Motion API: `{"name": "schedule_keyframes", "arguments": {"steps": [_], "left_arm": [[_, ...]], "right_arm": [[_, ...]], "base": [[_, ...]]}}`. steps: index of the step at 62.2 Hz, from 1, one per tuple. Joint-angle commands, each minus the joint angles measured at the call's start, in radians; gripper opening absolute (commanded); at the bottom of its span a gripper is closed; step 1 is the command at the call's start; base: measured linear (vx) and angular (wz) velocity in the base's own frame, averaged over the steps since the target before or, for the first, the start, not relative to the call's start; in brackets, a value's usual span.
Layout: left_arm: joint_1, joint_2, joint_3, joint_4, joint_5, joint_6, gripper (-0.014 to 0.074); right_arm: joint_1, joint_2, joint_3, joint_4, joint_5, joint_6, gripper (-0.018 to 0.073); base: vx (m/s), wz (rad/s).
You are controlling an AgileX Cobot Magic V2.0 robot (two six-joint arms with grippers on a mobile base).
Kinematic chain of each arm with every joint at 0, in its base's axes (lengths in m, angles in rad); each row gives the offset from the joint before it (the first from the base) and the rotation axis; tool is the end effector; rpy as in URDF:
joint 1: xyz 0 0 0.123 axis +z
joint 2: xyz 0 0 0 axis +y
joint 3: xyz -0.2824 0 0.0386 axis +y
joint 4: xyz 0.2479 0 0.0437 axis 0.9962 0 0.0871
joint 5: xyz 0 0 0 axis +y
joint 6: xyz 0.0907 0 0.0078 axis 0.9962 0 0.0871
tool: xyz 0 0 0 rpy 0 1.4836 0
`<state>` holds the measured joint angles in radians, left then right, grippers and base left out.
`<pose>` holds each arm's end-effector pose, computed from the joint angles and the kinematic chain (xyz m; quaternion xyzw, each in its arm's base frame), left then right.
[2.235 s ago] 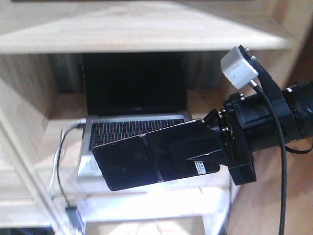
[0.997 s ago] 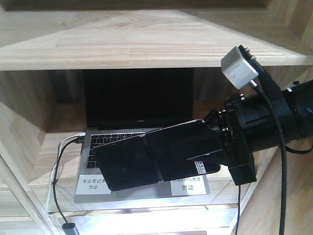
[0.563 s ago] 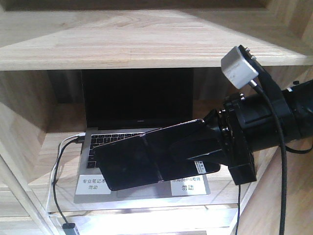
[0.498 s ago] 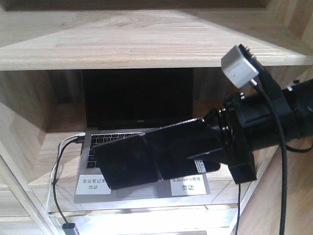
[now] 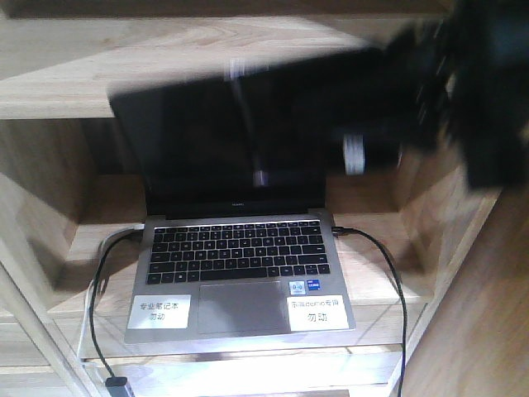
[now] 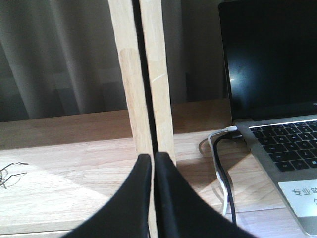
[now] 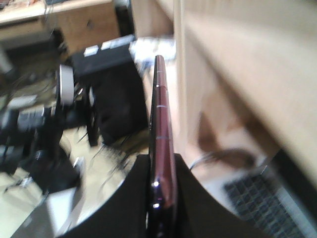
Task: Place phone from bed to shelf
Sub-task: 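Raise the right gripper with the phone onto the upper shelf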
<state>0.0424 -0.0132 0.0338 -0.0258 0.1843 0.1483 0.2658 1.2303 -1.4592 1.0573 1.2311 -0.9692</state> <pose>0.0562 0.0020 0.1856 0.0317 0.7468 0.0531 0.6622 0.1882 0.1288 0.4702 -0.4685 0.6700 0.3777 0.4348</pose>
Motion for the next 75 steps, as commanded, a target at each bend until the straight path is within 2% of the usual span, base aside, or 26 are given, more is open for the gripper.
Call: {"name": "schedule_keyframes", "arguments": {"steps": [1, 8, 22, 31, 39, 44, 59, 75], "left_arm": [[-0.004, -0.013, -0.021, -0.009, -0.072, -0.006, 0.0001], [-0.004, -0.013, -0.021, -0.009, -0.072, -0.006, 0.0001], [-0.004, -0.013, -0.021, -0.009, -0.072, -0.006, 0.0001], [-0.004, -0.013, -0.021, -0.009, -0.072, -0.006, 0.0001], [-0.004, -0.013, -0.021, -0.009, -0.072, -0.006, 0.0001], [-0.004, -0.013, -0.021, -0.009, -0.072, -0.006, 0.0001], [-0.004, -0.013, -0.021, -0.009, -0.072, -0.006, 0.0001], [-0.004, -0.013, -0.021, -0.009, -0.072, -0.006, 0.0001]], "right_arm": [[0.000, -0.021, -0.083, 0.067, -0.128, 0.017, -0.0002], [0.001, 0.012, -0.138, 0.097, -0.184, 0.019, -0.0002], [0.009, 0.158, -0.292, 0.223, -0.171, 0.014, -0.0002], [0.093, 0.271, -0.412, 0.209, -0.208, 0.014, -0.0002], [0.188, 0.392, -0.517, 0.162, -0.292, 0.023, -0.0002], [0.220, 0.459, -0.572, 0.150, -0.336, 0.029, -0.0002], [0.244, 0.623, -0.679, 0.154, -0.441, 0.029, -0.0002], [0.241, 0.711, -0.689, 0.154, -0.500, 0.030, -0.0001]], "base": [[0.00, 0.00], [0.00, 0.00], [0.00, 0.00], [0.00, 0.00], [0.00, 0.00], [0.00, 0.00], [0.00, 0.00], [0.00, 0.00]]}}
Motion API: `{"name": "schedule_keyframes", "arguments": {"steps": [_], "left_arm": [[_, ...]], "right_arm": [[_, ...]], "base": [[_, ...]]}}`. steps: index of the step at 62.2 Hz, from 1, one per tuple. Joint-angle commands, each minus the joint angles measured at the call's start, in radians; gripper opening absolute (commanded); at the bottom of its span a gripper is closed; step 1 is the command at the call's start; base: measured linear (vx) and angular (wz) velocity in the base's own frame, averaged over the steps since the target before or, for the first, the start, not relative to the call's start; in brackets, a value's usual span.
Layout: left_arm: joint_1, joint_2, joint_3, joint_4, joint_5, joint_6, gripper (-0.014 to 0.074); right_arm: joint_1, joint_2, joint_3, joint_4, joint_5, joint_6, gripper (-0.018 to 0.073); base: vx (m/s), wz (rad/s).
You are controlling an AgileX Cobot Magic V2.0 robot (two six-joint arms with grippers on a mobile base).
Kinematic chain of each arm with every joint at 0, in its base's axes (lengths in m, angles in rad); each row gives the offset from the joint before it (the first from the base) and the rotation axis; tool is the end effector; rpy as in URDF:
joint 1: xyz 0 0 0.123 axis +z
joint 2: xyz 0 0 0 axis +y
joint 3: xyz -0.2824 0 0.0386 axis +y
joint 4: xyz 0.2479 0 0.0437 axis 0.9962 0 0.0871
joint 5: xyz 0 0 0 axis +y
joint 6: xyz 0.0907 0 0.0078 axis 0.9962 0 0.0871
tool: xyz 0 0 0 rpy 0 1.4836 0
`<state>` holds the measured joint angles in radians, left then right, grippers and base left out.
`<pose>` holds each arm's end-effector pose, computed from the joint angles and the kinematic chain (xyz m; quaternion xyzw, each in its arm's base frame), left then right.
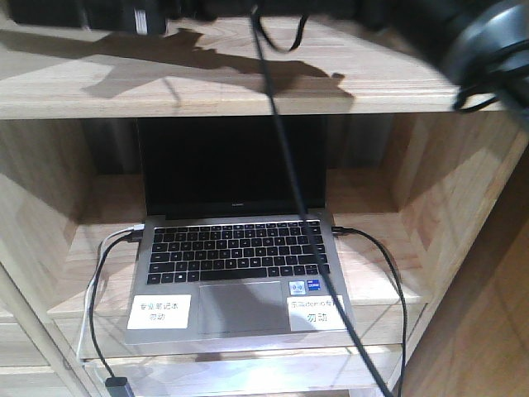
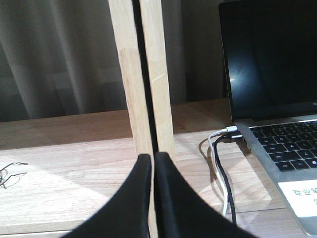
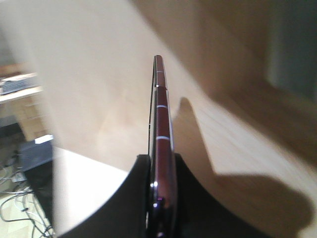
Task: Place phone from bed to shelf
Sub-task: 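Raise the right gripper with the phone onto the upper shelf, then open the right gripper to release the phone on the shelf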
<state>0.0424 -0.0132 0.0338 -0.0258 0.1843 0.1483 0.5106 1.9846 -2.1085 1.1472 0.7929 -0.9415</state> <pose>0.0562 0.0020 0.1856 0.0317 0.7468 0.0531 0.6622 0.3702 0.2752 0.4273 -0.3774 0.6536 0.4237 0.5008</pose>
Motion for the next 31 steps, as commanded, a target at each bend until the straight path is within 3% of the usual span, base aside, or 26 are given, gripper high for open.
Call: {"name": "schedule_keyframes", "arguments": {"steps": [1, 19, 31], "left_arm": [[-0.004, -0.013, -0.021, -0.009, -0.072, -0.006, 0.0001], [-0.004, -0.013, -0.021, -0.009, -0.072, -0.006, 0.0001], [-0.004, -0.013, -0.021, -0.009, -0.072, -0.006, 0.0001]], "right_arm": [[-0.004, -0.041, -0.040, 0.064, -0.063, 0.002, -0.0001], [-0.004, -0.012, -0.039, 0.043, -0.116, 0.003, 0.0060], [-0.004, -0.012, -0.039, 0.016, -0.131, 0.007, 0.0204]], "base": [[0.00, 0.00], [0.00, 0.00], [0.00, 0.00]]}}
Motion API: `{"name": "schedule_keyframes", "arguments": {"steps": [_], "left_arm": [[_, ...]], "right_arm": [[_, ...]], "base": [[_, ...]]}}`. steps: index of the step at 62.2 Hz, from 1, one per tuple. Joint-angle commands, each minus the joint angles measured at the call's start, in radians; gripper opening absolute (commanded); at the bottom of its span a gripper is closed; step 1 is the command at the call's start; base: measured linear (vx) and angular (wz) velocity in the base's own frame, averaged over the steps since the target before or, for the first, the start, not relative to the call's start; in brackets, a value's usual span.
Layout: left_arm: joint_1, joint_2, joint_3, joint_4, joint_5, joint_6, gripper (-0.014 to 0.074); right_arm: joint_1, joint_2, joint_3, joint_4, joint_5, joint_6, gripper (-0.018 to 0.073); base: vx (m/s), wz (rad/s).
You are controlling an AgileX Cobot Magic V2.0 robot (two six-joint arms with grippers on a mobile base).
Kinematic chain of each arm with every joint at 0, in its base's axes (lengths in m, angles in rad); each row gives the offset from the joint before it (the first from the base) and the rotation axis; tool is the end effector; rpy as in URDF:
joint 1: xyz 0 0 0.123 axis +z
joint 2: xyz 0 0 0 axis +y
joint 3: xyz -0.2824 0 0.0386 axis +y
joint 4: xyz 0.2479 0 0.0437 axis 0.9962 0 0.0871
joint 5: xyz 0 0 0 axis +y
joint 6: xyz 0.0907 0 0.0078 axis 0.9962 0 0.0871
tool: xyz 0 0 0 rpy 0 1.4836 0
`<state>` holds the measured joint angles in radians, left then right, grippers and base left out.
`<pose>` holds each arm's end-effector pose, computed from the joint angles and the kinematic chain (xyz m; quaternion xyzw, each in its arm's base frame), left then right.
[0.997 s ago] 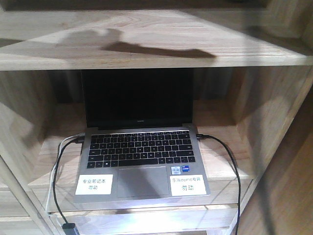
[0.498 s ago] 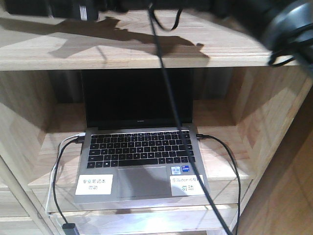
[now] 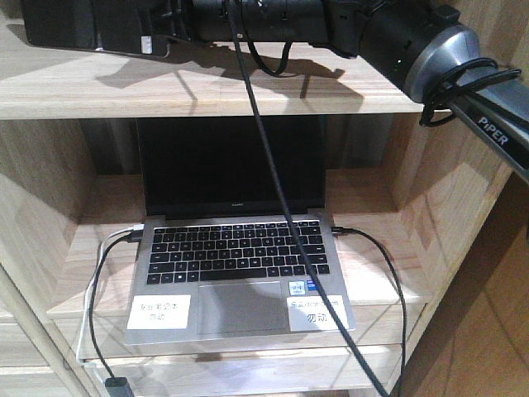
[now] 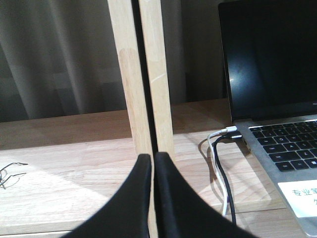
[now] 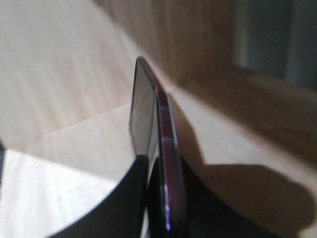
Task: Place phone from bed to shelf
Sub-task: 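Open the right gripper to release the phone on the shelf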
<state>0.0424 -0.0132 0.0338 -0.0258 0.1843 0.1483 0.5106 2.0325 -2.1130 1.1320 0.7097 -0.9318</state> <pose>0.0562 0.0020 0.1856 0.0317 0.7468 0.0531 0.6622 0.3891 0.2796 0.4088 -0.3483 0.6722 0.4064 0.5115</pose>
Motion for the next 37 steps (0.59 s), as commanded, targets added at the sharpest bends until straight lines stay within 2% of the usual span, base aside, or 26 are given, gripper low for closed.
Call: {"name": "schedule_keyframes", "arguments": {"steps": [1, 11, 18, 23, 37], "left_arm": [[-0.004, -0.013, -0.021, -0.009, -0.072, -0.006, 0.0001], [-0.004, -0.013, -0.021, -0.009, -0.072, -0.006, 0.0001], [-0.004, -0.013, -0.021, -0.009, -0.072, -0.006, 0.0001], [-0.004, -0.013, -0.021, -0.009, -0.072, -0.006, 0.0001], [-0.004, -0.013, -0.021, -0.009, -0.072, -0.006, 0.0001]], "right_arm": [[-0.004, -0.060, -0.034, 0.032, -0.048, -0.002, 0.0221], [-0.004, -0.060, -0.034, 0.025, -0.077, 0.007, 0.0438], [-0.004, -0.060, -0.034, -0.004, -0.097, 0.008, 0.0543], [-0.004, -0.060, -0.034, -0.029, -0.097, 0.020, 0.0572], [-0.004, -0.071, -0.034, -0.097, -0.085, 0.073, 0.0570]], "base": [[0.00, 0.00], [0.00, 0.00], [0.00, 0.00], [0.00, 0.00], [0.00, 0.00]]}}
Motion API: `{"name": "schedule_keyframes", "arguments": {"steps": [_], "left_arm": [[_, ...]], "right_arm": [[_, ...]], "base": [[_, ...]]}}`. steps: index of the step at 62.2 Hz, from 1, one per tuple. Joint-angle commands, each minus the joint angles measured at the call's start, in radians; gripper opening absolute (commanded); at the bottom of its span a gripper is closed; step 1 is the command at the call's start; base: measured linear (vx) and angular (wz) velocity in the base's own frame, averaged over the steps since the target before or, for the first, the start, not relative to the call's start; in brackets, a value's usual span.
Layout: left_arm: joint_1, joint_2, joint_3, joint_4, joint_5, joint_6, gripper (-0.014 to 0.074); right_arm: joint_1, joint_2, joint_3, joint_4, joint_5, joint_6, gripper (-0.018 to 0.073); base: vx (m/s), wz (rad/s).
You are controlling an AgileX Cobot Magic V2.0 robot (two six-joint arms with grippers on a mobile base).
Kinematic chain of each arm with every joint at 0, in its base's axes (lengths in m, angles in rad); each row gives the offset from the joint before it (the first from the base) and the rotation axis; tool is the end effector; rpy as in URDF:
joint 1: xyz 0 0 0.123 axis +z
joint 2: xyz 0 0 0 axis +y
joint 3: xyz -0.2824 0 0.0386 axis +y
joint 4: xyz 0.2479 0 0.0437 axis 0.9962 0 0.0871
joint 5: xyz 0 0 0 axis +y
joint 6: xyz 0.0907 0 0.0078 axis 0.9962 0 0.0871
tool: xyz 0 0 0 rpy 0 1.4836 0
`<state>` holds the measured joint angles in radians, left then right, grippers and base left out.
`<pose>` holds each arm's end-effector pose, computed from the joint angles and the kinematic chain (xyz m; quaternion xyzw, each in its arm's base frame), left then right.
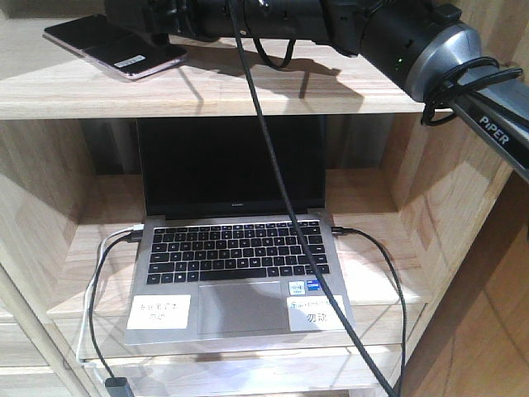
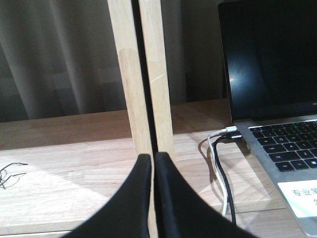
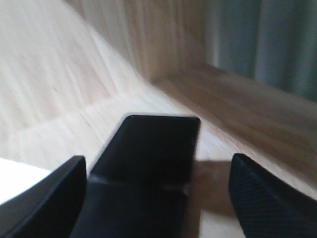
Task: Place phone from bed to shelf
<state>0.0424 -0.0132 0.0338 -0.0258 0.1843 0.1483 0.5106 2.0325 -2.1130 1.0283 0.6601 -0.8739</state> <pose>0.0562 0.0020 0.1856 0.0317 0.7468 0.0531 0.6622 0.3950 0.2762 0.4057 -0.3395 0.6891 0.3699 0.5225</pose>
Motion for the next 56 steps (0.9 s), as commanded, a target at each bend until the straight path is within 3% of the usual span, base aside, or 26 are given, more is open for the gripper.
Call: {"name": "schedule_keyframes", "arguments": {"steps": [1, 16, 27, 43, 52, 56], "left_arm": [[-0.004, -0.013, -0.021, -0.009, -0.072, -0.006, 0.0001], [-0.004, -0.013, -0.021, -0.009, -0.072, -0.006, 0.0001], [-0.004, -0.013, -0.021, -0.009, -0.072, -0.006, 0.0001], [-0.004, -0.013, -0.021, -0.009, -0.072, -0.006, 0.0001], [-0.004, -0.013, -0.021, -0.009, -0.072, -0.006, 0.0001], [-0.004, -0.013, -0.021, -0.009, -0.072, -0.006, 0.0001]], "right_arm": [[-0.004, -0.073, -0.034, 0.004, -0.035, 0.018, 0.0570], [-0.004, -0.130, -0.034, -0.040, -0.035, 0.024, 0.0544], [-0.004, -0.181, -0.032, -0.068, -0.023, 0.064, 0.0455], [-0.004, -0.284, 0.098, -0.083, -0.051, 0.093, 0.0183], [-0.004, -0.395, 0.264, -0.066, -0.143, 0.013, -0.0005], [-0.004, -0.450, 0.347, -0.045, -0.180, -0.017, -0.0014]], "base": [[0.00, 0.00], [0.00, 0.00], [0.00, 0.00], [0.00, 0.00], [0.00, 0.00], [0.00, 0.00]]}}
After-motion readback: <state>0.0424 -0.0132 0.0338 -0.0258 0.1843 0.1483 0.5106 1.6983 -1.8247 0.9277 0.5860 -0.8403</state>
